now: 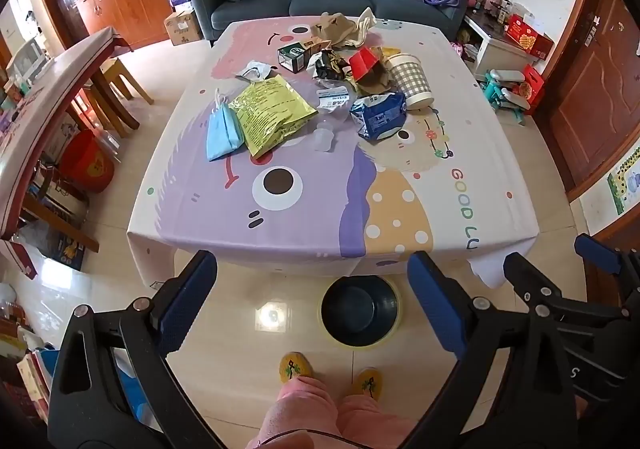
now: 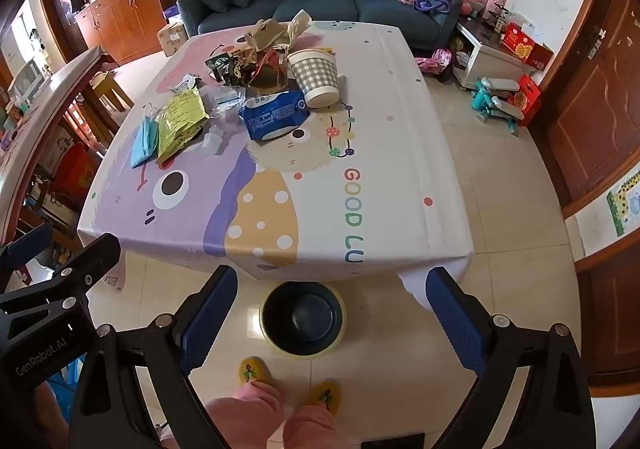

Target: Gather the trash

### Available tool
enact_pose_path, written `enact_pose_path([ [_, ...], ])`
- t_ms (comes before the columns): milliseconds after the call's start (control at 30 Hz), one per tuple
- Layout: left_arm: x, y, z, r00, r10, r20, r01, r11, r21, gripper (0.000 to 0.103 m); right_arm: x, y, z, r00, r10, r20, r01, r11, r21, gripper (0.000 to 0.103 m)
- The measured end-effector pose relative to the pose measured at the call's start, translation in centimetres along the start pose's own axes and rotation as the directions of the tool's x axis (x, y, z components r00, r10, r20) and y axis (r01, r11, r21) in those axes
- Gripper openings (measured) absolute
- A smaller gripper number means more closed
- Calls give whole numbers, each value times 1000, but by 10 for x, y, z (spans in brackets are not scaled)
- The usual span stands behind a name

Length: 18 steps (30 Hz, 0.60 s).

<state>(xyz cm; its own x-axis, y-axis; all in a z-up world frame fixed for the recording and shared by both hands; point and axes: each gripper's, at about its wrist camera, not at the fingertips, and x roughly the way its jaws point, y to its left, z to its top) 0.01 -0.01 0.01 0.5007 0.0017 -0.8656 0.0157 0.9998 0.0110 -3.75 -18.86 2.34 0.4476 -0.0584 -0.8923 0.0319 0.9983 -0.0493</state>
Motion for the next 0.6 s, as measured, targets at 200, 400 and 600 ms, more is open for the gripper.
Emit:
enact_pose_path([
  [200, -1, 0, -1, 1000, -2, 3, 2, 1000, -2, 94, 3, 4, 3, 1000, -3, 5, 3, 1000, -2, 97],
  [400, -1, 2, -2, 1000, -4, -8, 3, 1000, -1, 92, 1, 5, -2, 1000, 6, -8, -6, 1000, 3, 97],
  [600, 1, 8, -10, 1000, -13, -11, 13, 1000, 3, 91, 4, 6, 2, 1000, 8, -9, -8, 1000, 2, 96],
])
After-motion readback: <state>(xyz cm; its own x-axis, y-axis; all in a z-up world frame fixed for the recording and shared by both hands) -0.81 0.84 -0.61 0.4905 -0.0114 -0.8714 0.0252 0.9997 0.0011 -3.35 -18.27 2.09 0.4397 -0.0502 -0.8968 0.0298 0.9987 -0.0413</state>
